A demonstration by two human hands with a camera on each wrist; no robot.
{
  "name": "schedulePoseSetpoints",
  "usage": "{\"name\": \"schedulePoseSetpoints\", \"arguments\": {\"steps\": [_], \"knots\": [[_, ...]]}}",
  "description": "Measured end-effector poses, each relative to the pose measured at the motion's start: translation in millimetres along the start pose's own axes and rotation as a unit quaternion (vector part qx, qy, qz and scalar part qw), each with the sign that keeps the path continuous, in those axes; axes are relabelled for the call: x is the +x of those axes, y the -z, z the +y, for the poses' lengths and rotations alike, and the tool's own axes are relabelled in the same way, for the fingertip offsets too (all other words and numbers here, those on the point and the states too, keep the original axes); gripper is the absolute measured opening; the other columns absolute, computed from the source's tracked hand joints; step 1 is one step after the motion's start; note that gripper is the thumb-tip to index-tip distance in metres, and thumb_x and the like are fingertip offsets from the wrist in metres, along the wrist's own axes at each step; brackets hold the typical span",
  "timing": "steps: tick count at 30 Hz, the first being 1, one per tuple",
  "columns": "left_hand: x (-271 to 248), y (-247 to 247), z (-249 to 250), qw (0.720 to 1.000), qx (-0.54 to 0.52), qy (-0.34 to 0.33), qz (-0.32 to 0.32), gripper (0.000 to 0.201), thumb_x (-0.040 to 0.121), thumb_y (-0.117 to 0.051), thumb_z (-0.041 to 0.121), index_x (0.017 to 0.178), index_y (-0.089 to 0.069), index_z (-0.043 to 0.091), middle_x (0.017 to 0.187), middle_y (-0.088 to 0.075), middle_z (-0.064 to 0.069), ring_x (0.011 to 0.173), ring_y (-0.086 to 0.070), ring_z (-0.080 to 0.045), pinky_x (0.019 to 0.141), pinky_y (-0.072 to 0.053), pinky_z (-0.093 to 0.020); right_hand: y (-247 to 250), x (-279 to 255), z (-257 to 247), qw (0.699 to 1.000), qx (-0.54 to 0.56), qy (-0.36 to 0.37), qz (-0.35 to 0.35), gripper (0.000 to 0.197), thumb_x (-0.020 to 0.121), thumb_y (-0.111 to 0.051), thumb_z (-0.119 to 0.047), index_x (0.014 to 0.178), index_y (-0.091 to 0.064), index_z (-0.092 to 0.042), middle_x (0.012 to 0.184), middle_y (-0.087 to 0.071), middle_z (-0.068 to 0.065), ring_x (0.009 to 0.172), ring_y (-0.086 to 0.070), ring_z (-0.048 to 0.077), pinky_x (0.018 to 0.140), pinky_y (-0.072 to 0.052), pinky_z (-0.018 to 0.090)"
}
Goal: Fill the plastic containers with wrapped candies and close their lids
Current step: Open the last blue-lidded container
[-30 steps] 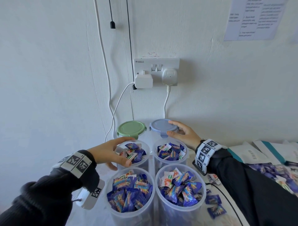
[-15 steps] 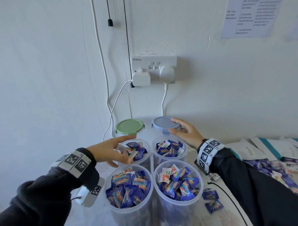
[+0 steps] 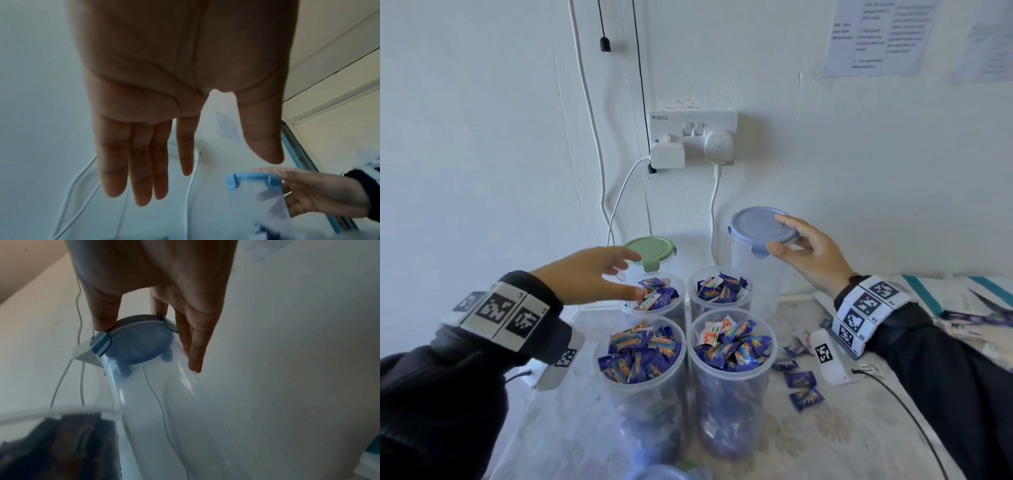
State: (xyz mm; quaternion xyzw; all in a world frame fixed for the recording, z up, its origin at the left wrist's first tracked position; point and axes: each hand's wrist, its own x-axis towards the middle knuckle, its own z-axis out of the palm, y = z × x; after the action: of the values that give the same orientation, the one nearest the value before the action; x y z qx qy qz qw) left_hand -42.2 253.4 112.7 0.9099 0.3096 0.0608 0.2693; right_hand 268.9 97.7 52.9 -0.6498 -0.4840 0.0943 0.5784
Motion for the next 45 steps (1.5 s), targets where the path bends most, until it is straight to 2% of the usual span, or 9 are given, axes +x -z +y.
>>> {"name": "schedulePoseSetpoints", "arguments": {"steps": [7,10,14,17,24,27,36,41,45], "knots": [[-50.4,-13.6,79.2,0.989,-0.046,-0.103,0.097,0.056,0.05,-0.061,0.069,0.096,-0.062,0.037,0.09,-0.067,0.014,0.083,-0.064,0.0,0.079,-0.053,-0.021,54.3,-48.1,-35.6,0.997,0.026,0.019,-0.069,0.054,0.066,-0.069,-0.051,0.117,-0.059,-0.037,0.125,-0.058,-0.013,0.118,-0.055,0.012,0.089,-0.05,0.027],[-65.2,-42.3,116.9,0.984,-0.083,-0.125,0.093,0.045,0.059,-0.066,0.058,0.097,-0.063,0.035,0.092,-0.066,0.017,0.082,-0.064,-0.003,0.075,-0.052,-0.018,77.1,-74.3,-47.0,0.989,0.065,0.01,-0.132,0.065,0.056,-0.075,-0.068,0.113,-0.064,-0.04,0.113,-0.064,-0.017,0.104,-0.062,0.005,0.077,-0.052,0.019],[-72.3,-93.7,158.3,0.978,-0.147,-0.117,0.091,0.041,0.079,-0.067,0.045,0.117,-0.055,0.033,0.11,-0.059,0.013,0.091,-0.062,0.0,0.08,-0.052,-0.017,103.9,-113.8,-53.4,0.976,0.105,-0.006,-0.191,0.07,0.058,-0.078,-0.061,0.119,-0.062,-0.031,0.121,-0.065,-0.006,0.108,-0.063,0.012,0.079,-0.052,0.022],[-74.7,-131.3,184.5,0.974,-0.19,-0.1,0.078,0.065,0.068,-0.05,0.06,0.129,-0.042,0.037,0.122,-0.052,0.012,0.099,-0.059,0.005,0.081,-0.046,-0.006,123.1,-145.0,-52.9,0.968,0.107,-0.013,-0.228,0.071,0.064,-0.077,-0.058,0.125,-0.059,-0.027,0.127,-0.061,-0.006,0.113,-0.061,0.016,0.082,-0.053,0.026],[-86.5,-203.5,213.0,0.952,-0.271,-0.096,0.106,0.037,0.073,-0.061,0.043,0.108,-0.061,0.032,0.105,-0.066,0.01,0.085,-0.061,-0.001,0.074,-0.048,-0.013,163.6,-205.7,-41.2,0.957,0.117,-0.025,-0.265,0.063,0.064,-0.076,-0.059,0.122,-0.058,-0.04,0.129,-0.058,-0.012,0.114,-0.06,0.016,0.088,-0.053,0.03],[-96.0,-226.4,220.4,0.948,-0.28,-0.083,0.125,0.04,0.067,-0.063,0.053,0.104,-0.063,0.038,0.104,-0.065,0.012,0.091,-0.061,-0.003,0.076,-0.051,-0.018,178.6,-223.9,-32.1,0.956,0.109,-0.029,-0.272,0.063,0.063,-0.076,-0.061,0.121,-0.058,-0.044,0.129,-0.057,-0.016,0.115,-0.06,0.014,0.089,-0.053,0.031],[-114.8,-268.8,241.3,0.926,-0.307,-0.058,0.211,0.028,0.077,-0.068,0.05,0.104,-0.067,0.043,0.096,-0.069,0.007,0.086,-0.063,-0.003,0.073,-0.053,-0.018,199.2,-248.3,-22.1,0.965,0.087,-0.026,-0.246,0.043,0.084,-0.056,-0.052,0.122,-0.061,-0.032,0.127,-0.058,-0.012,0.117,-0.055,0.011,0.093,-0.048,0.025],[-115.8,-274.3,250.6,0.912,-0.332,-0.055,0.236,0.032,0.074,-0.061,0.05,0.103,-0.069,0.038,0.088,-0.063,-0.008,0.074,-0.061,-0.009,0.063,-0.056,-0.023,204.6,-237.5,-24.7,0.977,0.082,-0.05,-0.19,0.021,0.09,-0.057,-0.014,0.1,-0.071,-0.024,0.101,-0.066,0.017,0.09,-0.062,0.031,0.084,-0.054,0.038],[-113.3,-274.4,257.7,0.905,-0.356,-0.058,0.224,0.023,0.081,-0.058,0.032,0.101,-0.07,0.032,0.092,-0.063,-0.025,0.068,-0.057,-0.009,0.058,-0.052,-0.017,210.4,-227.7,-23.7,0.947,0.159,-0.136,-0.245,0.014,0.084,-0.067,-0.015,0.093,-0.074,-0.023,0.094,-0.059,0.02,0.081,-0.054,0.025,0.075,-0.052,0.03]]}}
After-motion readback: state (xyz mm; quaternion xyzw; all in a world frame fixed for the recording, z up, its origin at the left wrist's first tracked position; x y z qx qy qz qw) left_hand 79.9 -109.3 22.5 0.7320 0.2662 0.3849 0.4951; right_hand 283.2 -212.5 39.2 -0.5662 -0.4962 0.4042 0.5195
